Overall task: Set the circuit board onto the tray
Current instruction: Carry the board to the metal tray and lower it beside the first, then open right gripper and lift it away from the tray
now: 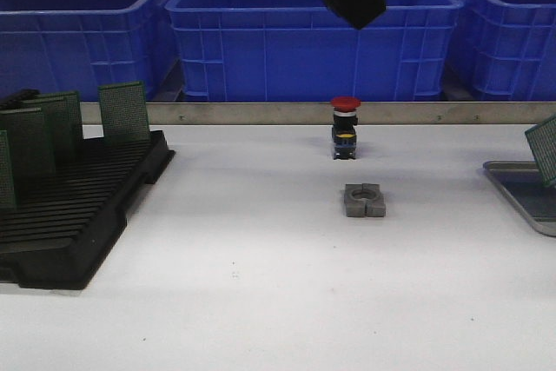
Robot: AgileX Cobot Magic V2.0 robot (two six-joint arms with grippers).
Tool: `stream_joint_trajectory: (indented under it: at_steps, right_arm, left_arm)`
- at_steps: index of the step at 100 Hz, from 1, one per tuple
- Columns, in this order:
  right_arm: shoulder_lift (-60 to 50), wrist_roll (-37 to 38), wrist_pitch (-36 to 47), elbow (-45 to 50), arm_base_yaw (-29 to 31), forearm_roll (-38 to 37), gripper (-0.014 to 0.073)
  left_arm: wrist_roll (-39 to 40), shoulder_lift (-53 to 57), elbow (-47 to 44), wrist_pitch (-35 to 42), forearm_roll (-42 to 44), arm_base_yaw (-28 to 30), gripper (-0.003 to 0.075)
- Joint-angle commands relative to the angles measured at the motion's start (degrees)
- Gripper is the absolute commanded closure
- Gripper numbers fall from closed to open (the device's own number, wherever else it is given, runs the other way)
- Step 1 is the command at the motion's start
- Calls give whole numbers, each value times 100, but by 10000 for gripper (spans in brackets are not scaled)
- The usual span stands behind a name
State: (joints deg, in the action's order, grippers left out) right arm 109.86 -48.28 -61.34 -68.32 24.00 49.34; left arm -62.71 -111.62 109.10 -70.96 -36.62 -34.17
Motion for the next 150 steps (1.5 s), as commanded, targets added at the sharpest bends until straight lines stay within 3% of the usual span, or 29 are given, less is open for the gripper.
stream_joint_trajectory:
  at_steps: [1, 53, 102, 131, 150]
  right_arm:
    - [-93, 2, -108, -143, 43, 292, 654]
    - [71, 33, 87, -143, 43, 299, 621]
    - [71, 40, 223, -143, 43, 299, 415]
    - [71, 42, 488, -143, 43, 299, 64]
    - [65, 42, 484, -178, 43, 299, 55]
  left_arm:
    - [30, 322, 147, -67, -333, -39, 143]
    - [30, 322, 147, -76, -333, -39, 143]
    - [30, 322, 147, -76, -333, -39, 143]
    - [30, 322, 147, -76, -333, -39, 143]
    - [30, 322, 147, -76, -333, -39, 143]
